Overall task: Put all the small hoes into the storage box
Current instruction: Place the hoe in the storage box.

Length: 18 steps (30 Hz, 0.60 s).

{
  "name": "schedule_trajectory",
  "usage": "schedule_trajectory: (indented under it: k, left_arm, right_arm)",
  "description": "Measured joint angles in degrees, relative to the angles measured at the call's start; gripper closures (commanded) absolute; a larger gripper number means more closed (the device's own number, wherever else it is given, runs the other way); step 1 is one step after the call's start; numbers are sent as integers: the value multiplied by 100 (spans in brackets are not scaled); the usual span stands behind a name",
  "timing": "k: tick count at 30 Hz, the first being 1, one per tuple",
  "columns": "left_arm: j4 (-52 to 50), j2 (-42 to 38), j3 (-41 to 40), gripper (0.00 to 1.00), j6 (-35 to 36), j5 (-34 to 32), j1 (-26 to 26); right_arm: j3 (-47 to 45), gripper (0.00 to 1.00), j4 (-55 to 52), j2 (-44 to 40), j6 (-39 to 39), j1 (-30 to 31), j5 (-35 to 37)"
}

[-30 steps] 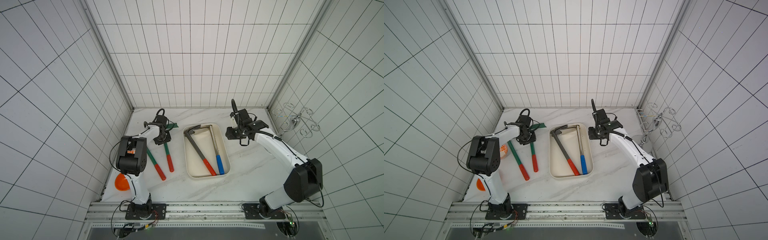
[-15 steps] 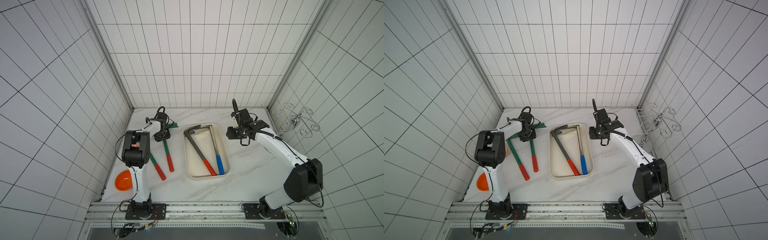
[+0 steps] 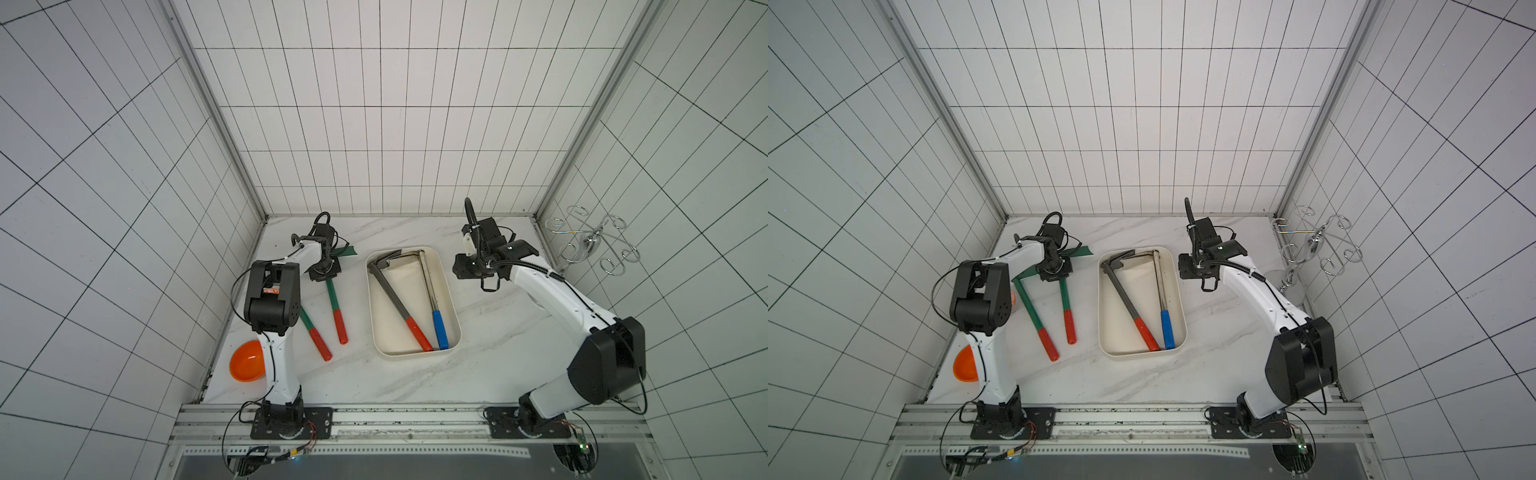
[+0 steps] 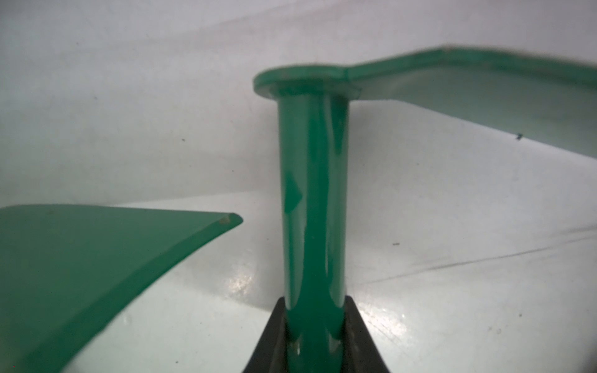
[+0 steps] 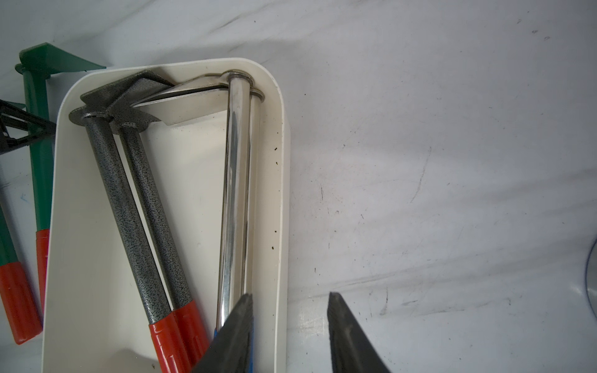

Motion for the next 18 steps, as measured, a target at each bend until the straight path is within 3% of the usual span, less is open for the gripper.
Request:
schedule_trajectory:
  k: [4,9,18]
  left_arm:
    - [-39,-44,-15,100,-4,11,2]
    - [-363,-444,-164,100,-127,48,7]
    - [-955,-1926,-98,100,-520,131,4]
  right_arm:
    - [0,60,-20,-76,2,0,-2]
    - [0,60,-28,-164,2,0,-7]
    - [0,60,-37,-188,44,-28,-37]
